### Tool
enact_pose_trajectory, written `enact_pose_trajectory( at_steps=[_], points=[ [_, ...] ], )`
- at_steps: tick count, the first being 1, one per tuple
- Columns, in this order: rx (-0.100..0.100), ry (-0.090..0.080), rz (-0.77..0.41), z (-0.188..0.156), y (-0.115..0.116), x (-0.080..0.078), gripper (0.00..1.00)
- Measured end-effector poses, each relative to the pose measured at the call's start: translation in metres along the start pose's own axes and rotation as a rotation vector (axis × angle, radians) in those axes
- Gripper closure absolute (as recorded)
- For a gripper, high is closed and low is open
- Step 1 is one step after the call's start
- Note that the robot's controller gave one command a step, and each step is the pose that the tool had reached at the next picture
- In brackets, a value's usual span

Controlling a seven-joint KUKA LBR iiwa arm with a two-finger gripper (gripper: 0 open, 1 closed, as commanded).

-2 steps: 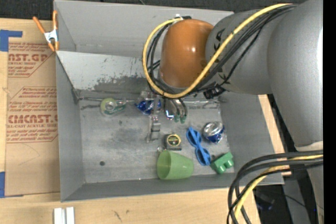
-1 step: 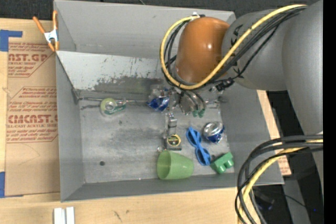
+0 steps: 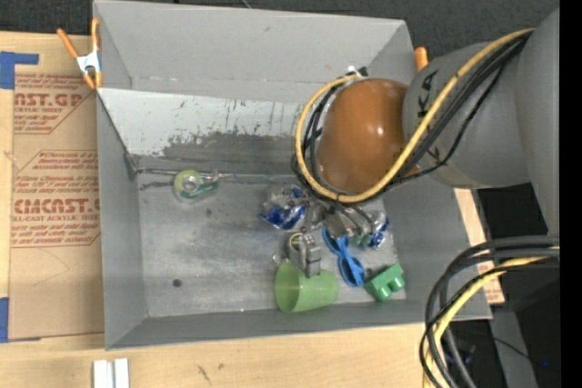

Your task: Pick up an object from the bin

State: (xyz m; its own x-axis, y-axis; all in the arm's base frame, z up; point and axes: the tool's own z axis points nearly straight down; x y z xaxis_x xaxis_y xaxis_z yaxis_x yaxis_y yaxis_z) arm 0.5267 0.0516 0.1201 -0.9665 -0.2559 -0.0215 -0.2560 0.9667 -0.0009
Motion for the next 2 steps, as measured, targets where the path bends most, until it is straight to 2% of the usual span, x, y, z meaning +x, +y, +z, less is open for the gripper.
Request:
enact_pose_trajectory(
  at_steps=[1, 2],
  points=[
    [0.002, 0.005, -0.214, 0.0244, 0.0066, 0.0428, 0.0],
    [0.006, 0.005, -0.212, 0.0225, 0.0041, 0.0421, 1.0]
  ],
)
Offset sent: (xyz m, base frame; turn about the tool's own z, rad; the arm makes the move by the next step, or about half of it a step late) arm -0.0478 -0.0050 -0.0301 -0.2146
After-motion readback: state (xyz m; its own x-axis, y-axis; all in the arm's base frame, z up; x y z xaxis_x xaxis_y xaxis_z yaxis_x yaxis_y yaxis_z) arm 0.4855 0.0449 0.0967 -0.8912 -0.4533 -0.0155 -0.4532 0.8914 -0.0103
